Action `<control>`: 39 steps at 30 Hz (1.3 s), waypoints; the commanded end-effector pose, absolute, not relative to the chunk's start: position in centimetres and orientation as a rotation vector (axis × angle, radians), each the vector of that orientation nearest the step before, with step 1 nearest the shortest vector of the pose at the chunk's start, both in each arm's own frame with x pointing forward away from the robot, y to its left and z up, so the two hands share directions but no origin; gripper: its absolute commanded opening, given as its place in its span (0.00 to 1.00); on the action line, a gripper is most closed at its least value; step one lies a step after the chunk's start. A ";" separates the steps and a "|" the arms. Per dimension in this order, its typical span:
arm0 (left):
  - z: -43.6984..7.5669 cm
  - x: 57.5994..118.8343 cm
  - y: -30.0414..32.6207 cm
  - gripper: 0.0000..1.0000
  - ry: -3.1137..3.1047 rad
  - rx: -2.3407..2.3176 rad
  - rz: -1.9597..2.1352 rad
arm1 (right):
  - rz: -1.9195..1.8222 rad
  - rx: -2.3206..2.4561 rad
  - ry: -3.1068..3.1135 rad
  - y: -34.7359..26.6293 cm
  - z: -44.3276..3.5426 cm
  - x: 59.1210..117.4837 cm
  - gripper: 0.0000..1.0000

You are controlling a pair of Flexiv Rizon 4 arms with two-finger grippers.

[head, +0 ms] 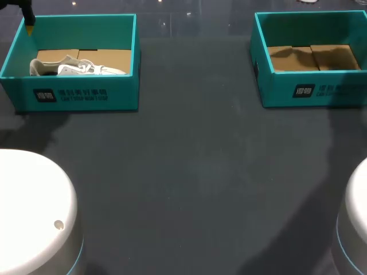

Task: Take the shoe out of the shoebox, open the shoe tongue, remove and reinsert the insole, then place the shoe into the shoebox

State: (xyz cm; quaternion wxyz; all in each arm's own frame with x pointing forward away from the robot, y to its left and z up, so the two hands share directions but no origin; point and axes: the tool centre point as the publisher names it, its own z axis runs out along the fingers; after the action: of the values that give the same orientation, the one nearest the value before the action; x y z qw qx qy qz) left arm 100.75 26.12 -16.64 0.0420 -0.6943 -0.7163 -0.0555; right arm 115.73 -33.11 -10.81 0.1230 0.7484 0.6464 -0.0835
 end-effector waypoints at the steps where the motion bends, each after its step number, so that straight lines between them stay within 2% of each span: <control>1: -16.6 100.7 26.1 1.00 -2.192 -2.125 -0.174 | -0.220 2.142 1.862 -30.5 -7.7 112.0 0.00; 12: -16.6 100.7 26.1 1.00 -2.192 -2.125 -0.174 | -0.211 2.103 1.862 -23.2 -5.1 104.5 0.00; 26: -16.6 100.7 26.1 1.00 -2.192 -2.125 -0.174 | -0.105 2.025 1.821 -13.0 -6.2 95.1 0.00; 39: -16.6 100.7 26.1 1.00 -2.192 -2.125 -0.174 | -0.079 2.017 1.771 -6.6 -6.9 87.4 0.00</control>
State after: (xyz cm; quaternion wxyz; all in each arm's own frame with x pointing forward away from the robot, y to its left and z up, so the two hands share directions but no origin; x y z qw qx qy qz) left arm 100.75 26.12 -16.64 0.0420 -0.6943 -0.7163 -0.0555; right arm 90.90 -7.61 -6.88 0.1265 0.7525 0.6368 -0.1108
